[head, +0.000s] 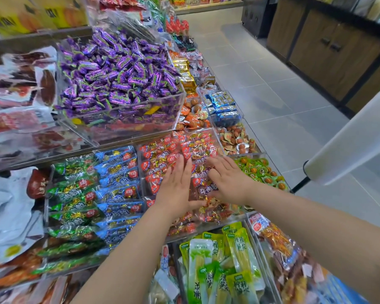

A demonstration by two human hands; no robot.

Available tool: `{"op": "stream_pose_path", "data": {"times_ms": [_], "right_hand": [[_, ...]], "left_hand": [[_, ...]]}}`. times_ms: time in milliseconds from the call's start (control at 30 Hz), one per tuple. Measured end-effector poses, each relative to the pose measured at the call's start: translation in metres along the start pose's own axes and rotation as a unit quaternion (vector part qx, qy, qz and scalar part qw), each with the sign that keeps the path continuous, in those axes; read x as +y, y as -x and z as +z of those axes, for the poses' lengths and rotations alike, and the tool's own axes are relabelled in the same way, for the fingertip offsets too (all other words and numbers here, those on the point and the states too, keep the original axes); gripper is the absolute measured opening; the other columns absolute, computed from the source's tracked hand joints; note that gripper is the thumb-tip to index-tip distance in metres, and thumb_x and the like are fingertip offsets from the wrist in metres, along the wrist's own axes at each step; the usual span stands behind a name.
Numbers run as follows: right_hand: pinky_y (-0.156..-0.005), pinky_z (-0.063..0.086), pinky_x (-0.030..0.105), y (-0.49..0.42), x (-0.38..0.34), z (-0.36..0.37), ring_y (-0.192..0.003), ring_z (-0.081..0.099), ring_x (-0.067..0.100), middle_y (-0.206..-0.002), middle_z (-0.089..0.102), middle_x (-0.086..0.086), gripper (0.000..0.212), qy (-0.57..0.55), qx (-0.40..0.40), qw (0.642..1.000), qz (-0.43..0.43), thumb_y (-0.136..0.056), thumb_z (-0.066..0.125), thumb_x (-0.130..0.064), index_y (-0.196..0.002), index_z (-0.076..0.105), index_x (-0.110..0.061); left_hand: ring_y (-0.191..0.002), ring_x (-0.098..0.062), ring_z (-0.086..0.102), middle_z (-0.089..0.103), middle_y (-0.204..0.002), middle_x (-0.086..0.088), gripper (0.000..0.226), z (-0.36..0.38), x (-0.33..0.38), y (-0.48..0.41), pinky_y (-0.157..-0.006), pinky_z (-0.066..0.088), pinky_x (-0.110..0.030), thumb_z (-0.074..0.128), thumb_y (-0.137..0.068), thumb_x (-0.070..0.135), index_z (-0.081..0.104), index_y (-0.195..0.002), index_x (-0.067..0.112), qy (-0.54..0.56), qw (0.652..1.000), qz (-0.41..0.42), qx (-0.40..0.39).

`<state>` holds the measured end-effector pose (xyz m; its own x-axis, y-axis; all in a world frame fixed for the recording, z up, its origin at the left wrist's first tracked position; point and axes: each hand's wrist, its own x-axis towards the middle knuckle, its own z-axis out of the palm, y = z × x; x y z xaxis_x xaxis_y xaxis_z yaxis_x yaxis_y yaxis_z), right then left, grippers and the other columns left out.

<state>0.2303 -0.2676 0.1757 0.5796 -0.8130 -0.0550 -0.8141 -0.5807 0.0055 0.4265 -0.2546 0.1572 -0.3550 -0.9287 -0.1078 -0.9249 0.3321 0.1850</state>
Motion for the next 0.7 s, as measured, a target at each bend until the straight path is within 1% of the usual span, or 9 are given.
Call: {"op": "stream_pose_path", "data": {"times_ms": [33, 100, 233, 333, 400, 467, 533, 600, 700], "right_hand": [[-0.115, -0.007, 0.044, -0.002, 0.001, -0.001, -0.143, 0.009, 0.029, -0.153, 0.017, 0.012, 0.053, 0.005, -0.015, 1.0, -0.004, -0.088, 0.05, -0.049, -0.123, 0.043, -0.01], [-0.114, -0.001, 0.045, -0.004, -0.001, -0.004, -0.14, 0.015, 0.03, -0.149, 0.022, 0.013, 0.053, 0.012, -0.047, 0.999, -0.017, -0.09, 0.049, -0.044, -0.126, 0.04, -0.008], [-0.112, 0.003, 0.049, -0.003, -0.005, -0.006, -0.137, 0.017, 0.032, -0.147, 0.022, 0.016, 0.052, 0.05, -0.101, 0.993, -0.028, -0.091, 0.046, -0.041, -0.13, 0.035, -0.008], [-0.112, -0.005, 0.056, -0.012, -0.019, -0.006, -0.141, 0.01, 0.032, -0.152, 0.012, 0.015, 0.083, 0.022, -0.104, 0.994, 0.011, -0.078, 0.053, -0.062, -0.14, 0.022, -0.016], [-0.113, -0.002, 0.055, -0.019, -0.03, -0.002, -0.142, 0.013, 0.029, -0.154, 0.012, 0.01, 0.105, 0.014, -0.08, 0.997, 0.02, -0.07, 0.062, -0.067, -0.148, 0.008, -0.022], [-0.112, 0.008, 0.046, -0.02, -0.03, 0.004, -0.135, 0.025, 0.025, -0.148, 0.025, 0.006, 0.112, 0.006, -0.05, 0.998, 0.031, -0.067, 0.066, -0.065, -0.15, 0.002, -0.026], [-0.107, 0.015, 0.041, -0.017, -0.023, 0.008, -0.128, 0.033, 0.023, -0.141, 0.034, 0.002, 0.108, 0.005, -0.027, 0.999, 0.024, -0.07, 0.065, -0.062, -0.15, 0.002, -0.028], [-0.104, 0.019, 0.04, -0.012, -0.015, 0.014, -0.124, 0.037, 0.023, -0.135, 0.04, 0.0, 0.1, 0.014, -0.005, 1.0, 0.006, -0.073, 0.062, -0.059, -0.15, 0.005, -0.03], [-0.104, 0.021, 0.042, -0.013, -0.013, 0.019, -0.122, 0.04, 0.026, -0.133, 0.043, 0.003, 0.095, 0.037, -0.001, 0.999, -0.014, -0.075, 0.06, -0.058, -0.15, 0.008, -0.031]], "left_hand": [[-0.137, -0.017, -0.03, -0.054, -0.136, -0.003, 0.126, 0.001, -0.002, 0.002, -0.108, -0.021, -0.038, 0.054, -0.074, 0.076, -0.036, -0.141, 0.02, -0.036, 0.999, -0.012, -0.007], [-0.139, -0.022, -0.032, -0.043, -0.147, -0.008, 0.126, 0.001, -0.007, 0.006, -0.107, -0.026, -0.045, 0.056, -0.075, 0.073, -0.034, -0.143, 0.018, -0.097, 0.995, -0.011, -0.022], [-0.149, -0.019, -0.007, -0.002, -0.162, -0.002, 0.111, 0.0, -0.013, 0.014, -0.111, -0.02, -0.041, 0.063, -0.08, 0.06, -0.012, -0.152, 0.022, -0.089, 0.994, 0.054, -0.039], [-0.148, -0.021, 0.01, 0.014, -0.161, -0.006, 0.102, -0.006, -0.009, 0.015, -0.115, -0.005, -0.033, 0.069, -0.078, 0.054, 0.007, -0.153, 0.023, -0.034, 0.997, 0.063, -0.042], [-0.147, -0.022, 0.017, 0.021, -0.159, -0.005, 0.096, -0.011, -0.009, 0.013, -0.117, 0.001, -0.032, 0.072, -0.077, 0.052, 0.019, -0.15, 0.02, -0.015, 0.998, 0.055, -0.036], [-0.147, -0.023, 0.016, 0.023, -0.159, -0.004, 0.091, -0.015, -0.013, 0.013, -0.118, 0.003, -0.034, 0.07, -0.077, 0.053, 0.024, -0.148, 0.019, 0.005, 0.999, 0.036, -0.021], [-0.149, -0.025, 0.003, 0.015, -0.16, -0.006, 0.085, -0.015, -0.018, 0.017, -0.117, -0.007, -0.038, 0.063, -0.08, 0.059, 0.028, -0.147, 0.019, -0.039, 0.999, 0.037, 0.0], [-0.148, -0.028, -0.008, 0.005, -0.162, -0.009, 0.072, -0.012, -0.021, 0.021, -0.115, -0.014, -0.043, 0.053, -0.085, 0.062, 0.035, -0.142, 0.022, -0.087, 0.995, 0.042, 0.014], [-0.148, -0.033, -0.009, 0.005, -0.162, -0.007, 0.057, -0.01, -0.02, 0.019, -0.115, -0.015, -0.046, 0.04, -0.093, 0.06, 0.039, -0.138, 0.026, -0.096, 0.994, 0.042, -0.008]]}}
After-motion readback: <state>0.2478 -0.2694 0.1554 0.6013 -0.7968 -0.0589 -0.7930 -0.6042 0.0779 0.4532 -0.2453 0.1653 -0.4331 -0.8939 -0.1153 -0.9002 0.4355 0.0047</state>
